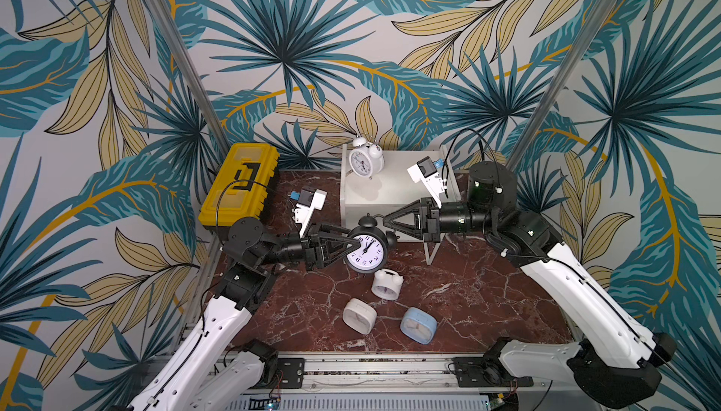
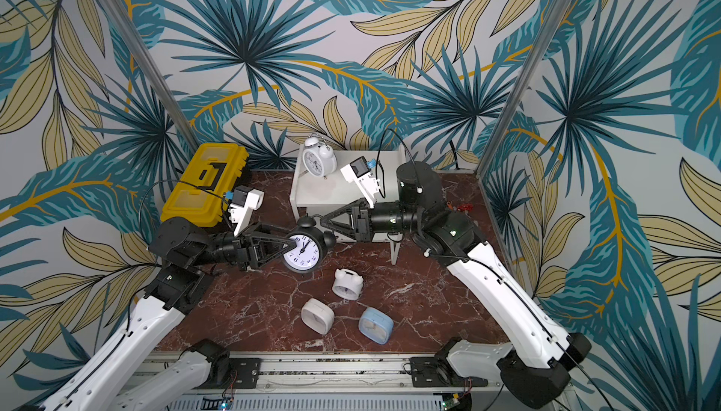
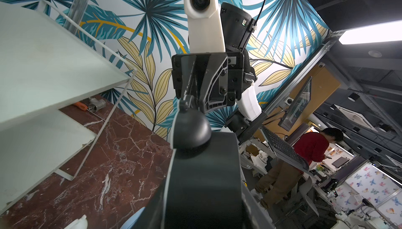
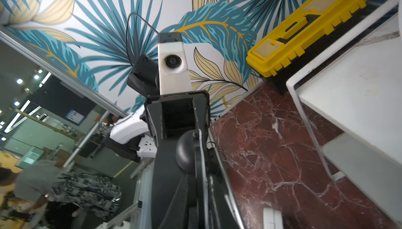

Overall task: Place the alarm clocks on the shelf by style
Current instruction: Pick up the alarm from the center of the board.

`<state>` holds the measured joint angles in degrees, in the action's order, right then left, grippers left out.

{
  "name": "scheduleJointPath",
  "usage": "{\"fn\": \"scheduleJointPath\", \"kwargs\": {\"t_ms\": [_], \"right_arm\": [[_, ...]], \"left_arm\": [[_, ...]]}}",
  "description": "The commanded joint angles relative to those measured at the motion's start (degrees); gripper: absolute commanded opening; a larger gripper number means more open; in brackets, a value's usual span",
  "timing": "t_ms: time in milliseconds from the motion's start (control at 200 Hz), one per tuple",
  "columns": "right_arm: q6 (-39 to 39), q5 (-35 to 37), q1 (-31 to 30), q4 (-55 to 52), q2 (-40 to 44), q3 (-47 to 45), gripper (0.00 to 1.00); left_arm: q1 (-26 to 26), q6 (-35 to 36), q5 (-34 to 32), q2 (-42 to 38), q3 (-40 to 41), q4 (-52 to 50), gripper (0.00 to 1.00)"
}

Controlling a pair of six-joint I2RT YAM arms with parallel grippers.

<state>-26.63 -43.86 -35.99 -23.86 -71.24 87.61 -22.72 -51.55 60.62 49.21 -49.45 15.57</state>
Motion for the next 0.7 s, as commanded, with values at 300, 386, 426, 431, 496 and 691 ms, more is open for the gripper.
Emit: {"fn": "scheduleJointPath", "kwargs": {"t_ms": [300,386,426,431,496,691], "right_arm": [[-13.0,16.6,-7.6,26.1,3.9,-12.5,0.99],[-13.4,17.2,-7.8,26.9,3.5,-12.9,0.98],[-13.5,16.6,-7.9,26.8,3.1,-12.5,0.97],[-13.4,16.6,-7.9,26.8,3.1,-12.5,0.97],[-13.0,15.6,-8.0,26.1,2.2,-11.5,0.91],[-11.7,14.9,-8.5,22.2,-0.1,-9.2,0.69]], "left_arm": [[0.1,-14.0,-24.2,-3.0,9.2,25.6,0.28],[0.1,-14.5,-23.9,-2.8,9.0,26.0,0.28],[0.2,-14.5,-23.9,-2.7,9.0,26.2,0.27],[0.2,-14.5,-23.9,-2.8,9.0,26.2,0.27],[0.1,-14.5,-24.1,-3.0,9.2,26.0,0.27],[0.2,-14.2,-24.7,-3.1,9.4,25.9,0.27]]}}
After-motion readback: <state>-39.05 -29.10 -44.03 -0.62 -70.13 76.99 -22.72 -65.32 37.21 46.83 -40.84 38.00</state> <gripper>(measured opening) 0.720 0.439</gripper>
